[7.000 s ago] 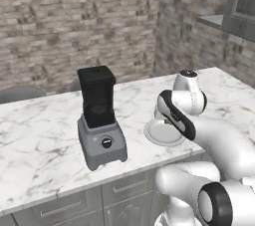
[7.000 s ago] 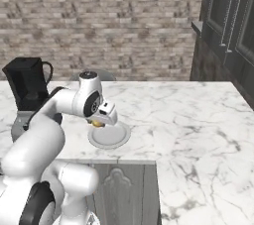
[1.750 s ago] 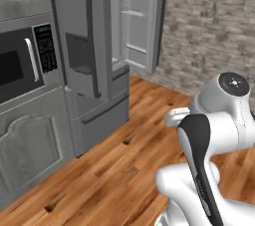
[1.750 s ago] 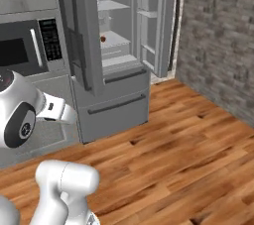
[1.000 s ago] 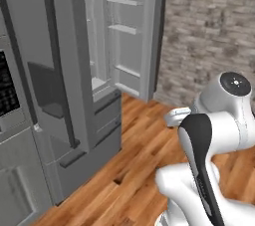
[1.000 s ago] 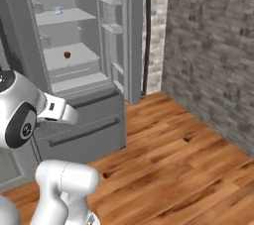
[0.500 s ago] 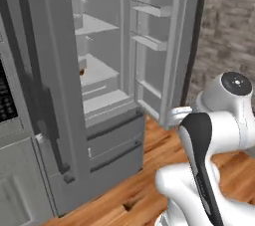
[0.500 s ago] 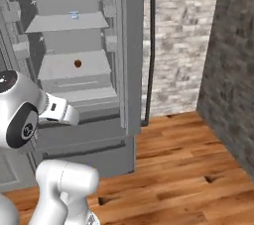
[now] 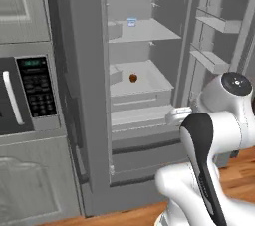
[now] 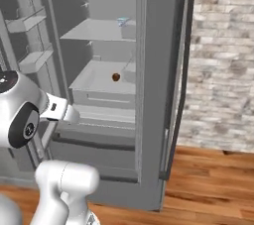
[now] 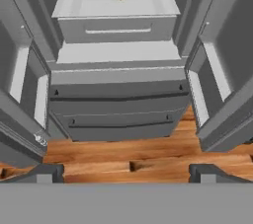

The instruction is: Pick the apple and mango from the fridge and place them on the plate next to the blender to make a fruit smoothie.

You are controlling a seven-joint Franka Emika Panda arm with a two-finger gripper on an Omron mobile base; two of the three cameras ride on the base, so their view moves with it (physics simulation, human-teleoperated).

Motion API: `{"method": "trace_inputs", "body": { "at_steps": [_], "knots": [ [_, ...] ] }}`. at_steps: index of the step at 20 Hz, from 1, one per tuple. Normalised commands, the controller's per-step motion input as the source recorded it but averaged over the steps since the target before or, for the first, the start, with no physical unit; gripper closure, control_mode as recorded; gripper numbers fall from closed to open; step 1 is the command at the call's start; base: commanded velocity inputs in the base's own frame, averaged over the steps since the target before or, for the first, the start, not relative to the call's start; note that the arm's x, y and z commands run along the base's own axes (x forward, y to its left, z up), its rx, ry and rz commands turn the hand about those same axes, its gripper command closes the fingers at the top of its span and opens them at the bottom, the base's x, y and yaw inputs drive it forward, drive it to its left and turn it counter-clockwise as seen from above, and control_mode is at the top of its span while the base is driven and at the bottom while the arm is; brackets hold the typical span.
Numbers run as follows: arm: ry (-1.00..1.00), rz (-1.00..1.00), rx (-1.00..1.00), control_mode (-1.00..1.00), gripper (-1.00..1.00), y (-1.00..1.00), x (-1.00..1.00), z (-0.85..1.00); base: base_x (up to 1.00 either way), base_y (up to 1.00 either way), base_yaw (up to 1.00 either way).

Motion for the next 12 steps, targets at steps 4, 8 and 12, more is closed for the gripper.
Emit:
{"method": "trace_inputs", "body": {
  "at_steps": [4, 8, 12],
  "knots": [
    [0.00, 0.00, 0.00, 1.00, -1.00, 0.00, 0.00, 0.00, 0.57, -0.33, 0.19],
    [0.00, 0.00, 0.00, 1.00, -1.00, 0.00, 0.00, 0.00, 0.69, -0.06, 0.09],
    [0.00, 0.00, 0.00, 1.00, -1.00, 0.00, 0.00, 0.00, 0.59, 0.08, 0.01]
  ]
}}
